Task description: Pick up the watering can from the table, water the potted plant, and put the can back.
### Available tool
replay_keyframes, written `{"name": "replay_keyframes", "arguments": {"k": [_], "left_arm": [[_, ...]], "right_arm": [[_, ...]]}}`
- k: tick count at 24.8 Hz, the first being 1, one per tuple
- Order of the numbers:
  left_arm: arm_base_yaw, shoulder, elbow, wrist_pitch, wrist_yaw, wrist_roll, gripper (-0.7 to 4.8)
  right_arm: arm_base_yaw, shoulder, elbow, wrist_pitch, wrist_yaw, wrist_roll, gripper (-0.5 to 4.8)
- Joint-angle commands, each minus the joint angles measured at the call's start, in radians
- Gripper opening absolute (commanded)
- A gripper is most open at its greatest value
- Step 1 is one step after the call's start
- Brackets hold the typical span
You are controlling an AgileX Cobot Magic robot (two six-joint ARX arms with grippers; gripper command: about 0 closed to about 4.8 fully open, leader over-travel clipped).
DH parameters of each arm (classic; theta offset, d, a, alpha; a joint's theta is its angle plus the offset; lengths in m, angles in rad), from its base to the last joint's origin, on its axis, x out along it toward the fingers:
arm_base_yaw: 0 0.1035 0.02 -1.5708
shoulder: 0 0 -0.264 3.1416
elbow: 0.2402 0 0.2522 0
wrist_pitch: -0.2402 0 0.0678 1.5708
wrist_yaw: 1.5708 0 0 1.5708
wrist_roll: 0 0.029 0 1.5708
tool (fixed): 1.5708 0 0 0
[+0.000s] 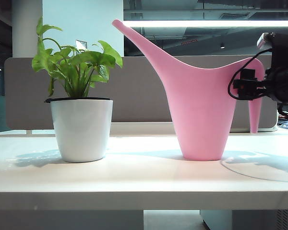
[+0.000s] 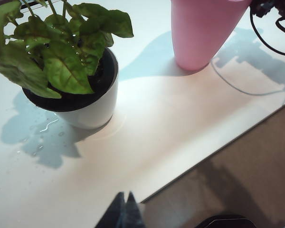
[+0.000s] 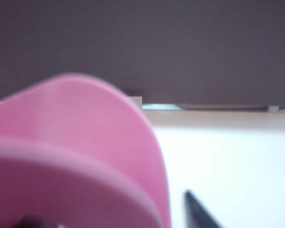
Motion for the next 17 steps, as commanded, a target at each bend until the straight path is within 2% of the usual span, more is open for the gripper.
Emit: {"name": "replay_keyframes", "arguments": {"k": [1, 7, 8, 9, 11, 14, 17], "left_arm": [[0.002, -0.002, 0.003, 0.009, 0.003, 0.0, -0.05], [0.002, -0.002, 0.003, 0.009, 0.003, 0.0, -0.05], [0.002, -0.002, 0.003, 0.009, 0.003, 0.0, -0.05], [0.002, -0.002, 0.003, 0.009, 0.003, 0.0, -0.05], [0.002, -0.002, 0.003, 0.009, 0.003, 0.0, -0.05], [0.002, -0.002, 0.003, 0.009, 0.003, 0.0, -0.05], [0.002, -0.002, 0.003, 0.01, 0.003, 0.0, -0.05]], "right_arm": [[0.001, -0.043, -0.041, 0.011, -0.008, -0.014, 3.42], [0.0, -0.206, -0.151, -0.087, -0.008, -0.027, 3.29], [0.0, -0.235, -0.172, -0.089, -0.006, -0.027, 2.84], [0.0, -0.267, -0.192, -0.094, 0.005, -0.027, 1.96], [0.0, -0.326, -0.224, -0.119, 0.05, -0.027, 0.52], [0.0, -0.422, -0.271, -0.156, 0.07, -0.027, -0.04], [0.001, -0.529, -0.307, -0.262, 0.064, -0.025, -0.05]]}}
